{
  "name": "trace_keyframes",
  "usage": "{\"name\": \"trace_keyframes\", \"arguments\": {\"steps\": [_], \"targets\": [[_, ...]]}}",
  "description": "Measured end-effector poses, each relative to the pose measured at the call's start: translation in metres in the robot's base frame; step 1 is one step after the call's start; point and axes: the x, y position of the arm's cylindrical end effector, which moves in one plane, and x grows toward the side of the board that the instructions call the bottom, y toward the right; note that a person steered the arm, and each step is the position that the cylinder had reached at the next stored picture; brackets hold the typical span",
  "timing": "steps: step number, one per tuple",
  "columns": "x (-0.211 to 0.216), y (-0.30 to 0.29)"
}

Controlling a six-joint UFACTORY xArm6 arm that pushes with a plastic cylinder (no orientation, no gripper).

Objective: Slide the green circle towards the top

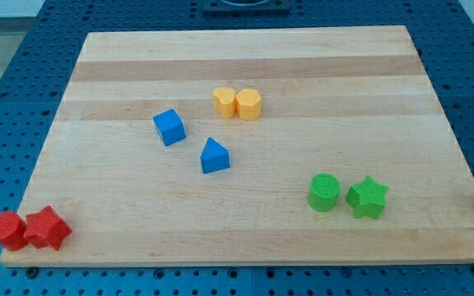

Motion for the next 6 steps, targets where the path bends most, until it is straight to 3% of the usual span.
{"name": "trace_keyframes", "arguments": {"steps": [1, 3, 5, 6], "targets": [[0.037, -0.057], [0.038, -0.171], [-0.041, -0.181], [-0.053, -0.181]]}}
